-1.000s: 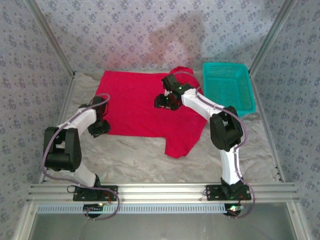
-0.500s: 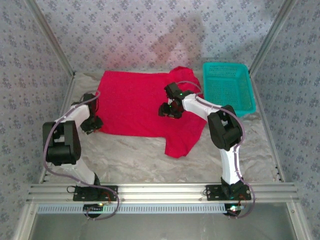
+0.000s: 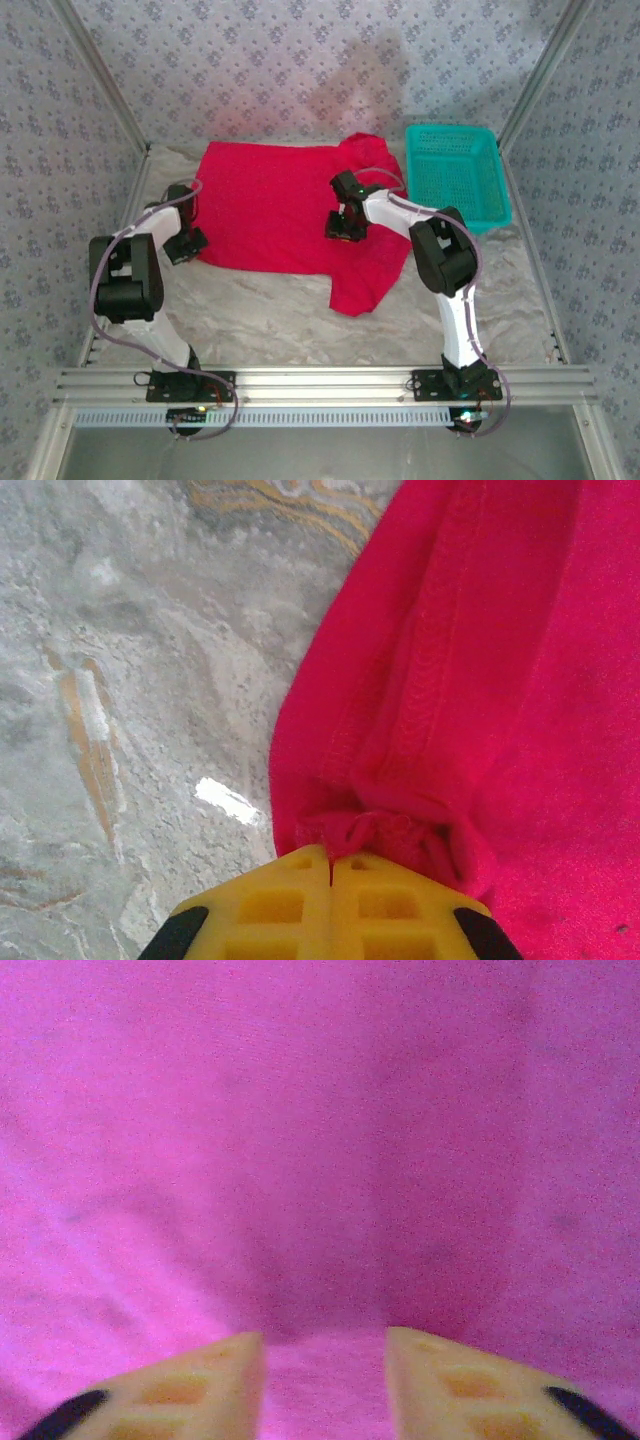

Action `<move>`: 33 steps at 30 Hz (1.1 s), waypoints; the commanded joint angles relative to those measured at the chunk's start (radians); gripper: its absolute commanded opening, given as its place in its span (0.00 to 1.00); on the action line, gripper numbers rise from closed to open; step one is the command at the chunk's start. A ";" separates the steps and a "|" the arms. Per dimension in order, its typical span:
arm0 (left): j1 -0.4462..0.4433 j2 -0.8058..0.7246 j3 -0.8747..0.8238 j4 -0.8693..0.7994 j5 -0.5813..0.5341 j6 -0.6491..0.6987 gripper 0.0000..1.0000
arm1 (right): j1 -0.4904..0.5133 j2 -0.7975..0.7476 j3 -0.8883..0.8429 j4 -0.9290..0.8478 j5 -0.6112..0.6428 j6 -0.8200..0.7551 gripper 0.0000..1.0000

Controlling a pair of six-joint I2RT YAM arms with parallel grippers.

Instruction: Fold the inside-out t-shirt

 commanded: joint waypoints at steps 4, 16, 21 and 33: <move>0.175 -0.177 -0.059 0.054 0.266 -0.079 0.00 | -0.074 0.004 -0.103 -0.130 0.077 0.033 0.27; 0.351 -0.381 -0.299 0.161 0.596 -0.197 0.11 | -0.112 -0.017 -0.133 -0.157 0.116 0.009 0.27; 0.346 -0.512 -0.348 0.137 0.547 -0.198 0.42 | -0.105 -0.025 -0.099 -0.162 0.113 -0.015 0.28; -0.145 -0.403 -0.161 -0.124 0.138 -0.066 0.22 | -0.100 -0.005 -0.065 -0.174 0.087 -0.021 0.29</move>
